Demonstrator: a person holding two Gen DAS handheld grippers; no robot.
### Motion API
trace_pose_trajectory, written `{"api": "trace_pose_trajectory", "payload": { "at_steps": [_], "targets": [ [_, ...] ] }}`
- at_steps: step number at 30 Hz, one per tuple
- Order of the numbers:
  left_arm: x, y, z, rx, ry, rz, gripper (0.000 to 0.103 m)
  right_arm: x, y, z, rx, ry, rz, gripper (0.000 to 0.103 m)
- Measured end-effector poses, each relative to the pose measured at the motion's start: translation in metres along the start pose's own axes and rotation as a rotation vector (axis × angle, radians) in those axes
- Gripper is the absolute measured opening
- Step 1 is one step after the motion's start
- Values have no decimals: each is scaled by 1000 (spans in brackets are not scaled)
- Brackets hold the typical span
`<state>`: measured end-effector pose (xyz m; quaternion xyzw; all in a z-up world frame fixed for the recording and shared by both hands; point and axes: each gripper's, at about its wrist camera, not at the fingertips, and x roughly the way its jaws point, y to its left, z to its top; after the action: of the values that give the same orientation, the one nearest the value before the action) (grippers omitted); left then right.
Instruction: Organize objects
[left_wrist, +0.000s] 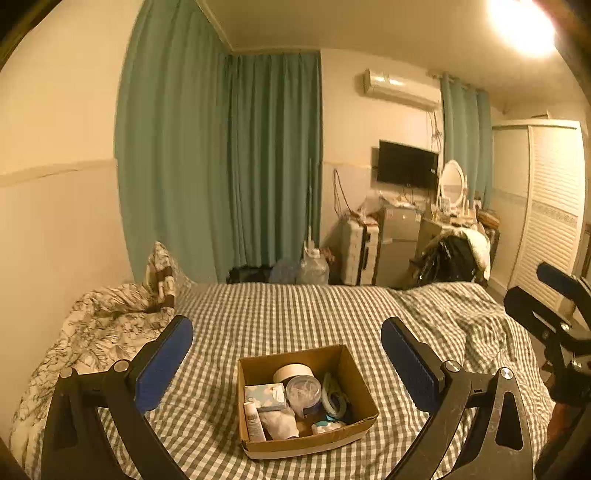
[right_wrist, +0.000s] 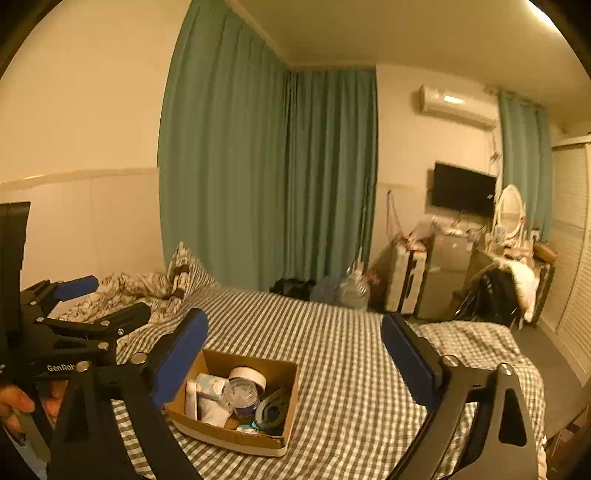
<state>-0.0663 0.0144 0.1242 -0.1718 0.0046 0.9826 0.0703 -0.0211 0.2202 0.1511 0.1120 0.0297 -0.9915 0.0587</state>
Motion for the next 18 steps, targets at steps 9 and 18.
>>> {"api": "trace_pose_trajectory", "payload": {
  "at_steps": [9, 18],
  "targets": [
    [8, 2, -90, -60, -6, 109, 103, 18, -5, -81, -22, 25, -56, 103],
    [27, -4, -121, -29, 59, 106, 103, 53, 6, -121, -52, 126, -11, 103]
  ]
}}
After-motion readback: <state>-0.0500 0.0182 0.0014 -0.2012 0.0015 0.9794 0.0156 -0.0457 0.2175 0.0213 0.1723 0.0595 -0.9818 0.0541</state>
